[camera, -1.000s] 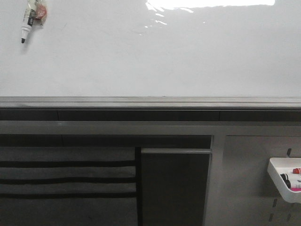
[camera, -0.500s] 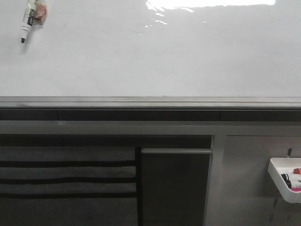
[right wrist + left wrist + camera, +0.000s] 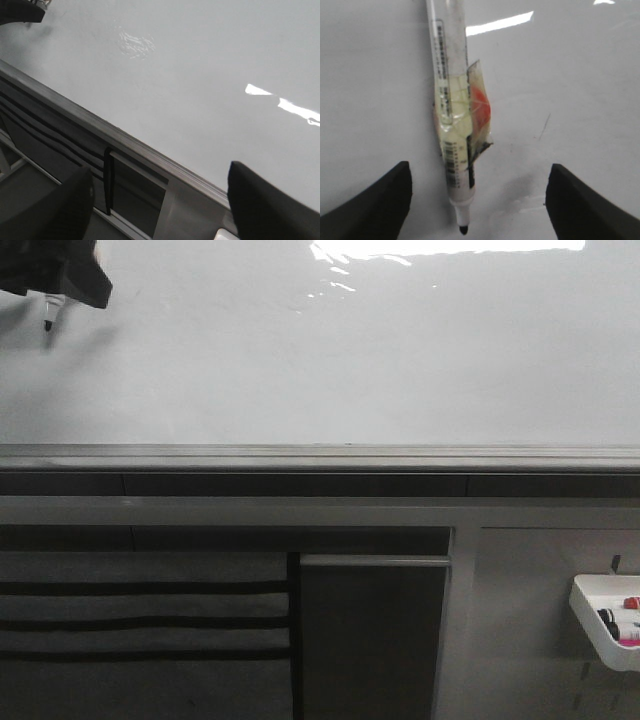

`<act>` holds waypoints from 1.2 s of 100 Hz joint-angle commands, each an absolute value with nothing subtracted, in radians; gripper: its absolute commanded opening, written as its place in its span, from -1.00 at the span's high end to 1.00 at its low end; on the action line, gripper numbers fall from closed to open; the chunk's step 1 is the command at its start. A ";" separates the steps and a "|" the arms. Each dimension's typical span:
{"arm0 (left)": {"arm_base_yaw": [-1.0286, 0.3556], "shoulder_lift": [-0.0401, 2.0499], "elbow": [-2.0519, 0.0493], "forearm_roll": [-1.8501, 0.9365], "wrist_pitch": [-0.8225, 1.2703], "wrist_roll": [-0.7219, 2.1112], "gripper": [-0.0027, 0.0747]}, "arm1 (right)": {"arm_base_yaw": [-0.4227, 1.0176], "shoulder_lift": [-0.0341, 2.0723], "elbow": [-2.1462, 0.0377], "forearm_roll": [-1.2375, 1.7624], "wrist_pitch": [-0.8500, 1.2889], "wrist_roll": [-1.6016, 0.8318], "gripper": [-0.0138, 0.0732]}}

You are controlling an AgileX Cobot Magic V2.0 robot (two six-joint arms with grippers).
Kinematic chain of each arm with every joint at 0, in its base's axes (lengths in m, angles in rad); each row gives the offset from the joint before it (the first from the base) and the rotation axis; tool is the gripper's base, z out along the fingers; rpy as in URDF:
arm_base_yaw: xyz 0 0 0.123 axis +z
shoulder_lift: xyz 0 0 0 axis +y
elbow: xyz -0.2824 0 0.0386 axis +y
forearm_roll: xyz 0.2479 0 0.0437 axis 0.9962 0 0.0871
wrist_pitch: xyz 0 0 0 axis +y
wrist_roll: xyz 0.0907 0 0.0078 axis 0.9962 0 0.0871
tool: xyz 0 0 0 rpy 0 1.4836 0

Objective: Write number 3 on whiteboard

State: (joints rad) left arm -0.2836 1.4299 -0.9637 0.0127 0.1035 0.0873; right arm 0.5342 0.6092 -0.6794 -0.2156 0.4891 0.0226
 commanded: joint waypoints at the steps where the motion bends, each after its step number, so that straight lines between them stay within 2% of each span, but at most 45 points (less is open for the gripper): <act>1: -0.287 1.434 -1.018 0.009 0.000 0.083 -0.40 | 0.538 0.619 -0.718 -0.229 0.409 0.014 -0.46; 10: -0.287 1.458 -1.030 0.009 -0.014 0.083 -0.39 | 0.538 0.619 -0.718 -0.229 0.409 0.014 -0.46; 17: -0.287 1.470 -1.032 0.009 -0.031 0.083 -0.30 | 0.538 0.619 -0.718 -0.229 0.409 0.014 -0.46; 50: -0.289 1.477 -1.032 0.009 -0.029 0.083 0.55 | 0.538 0.619 -0.718 -0.229 0.411 0.014 -0.46; 76: -0.289 1.451 -1.032 0.010 0.050 0.083 0.96 | 0.538 0.619 -0.719 -0.218 0.422 0.028 -0.46; 100: -0.307 1.318 -1.032 0.028 0.296 0.187 0.98 | 0.538 0.634 -0.824 -0.033 0.585 0.053 -0.46; 120: -0.441 1.201 -1.032 -0.076 0.616 0.465 0.98 | 0.539 0.730 -0.963 0.069 0.829 0.000 -0.46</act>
State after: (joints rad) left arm -0.3776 1.2693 -1.0006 -0.0071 0.5228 0.3316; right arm 0.5342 0.6893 -0.8862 0.0173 0.7954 0.0438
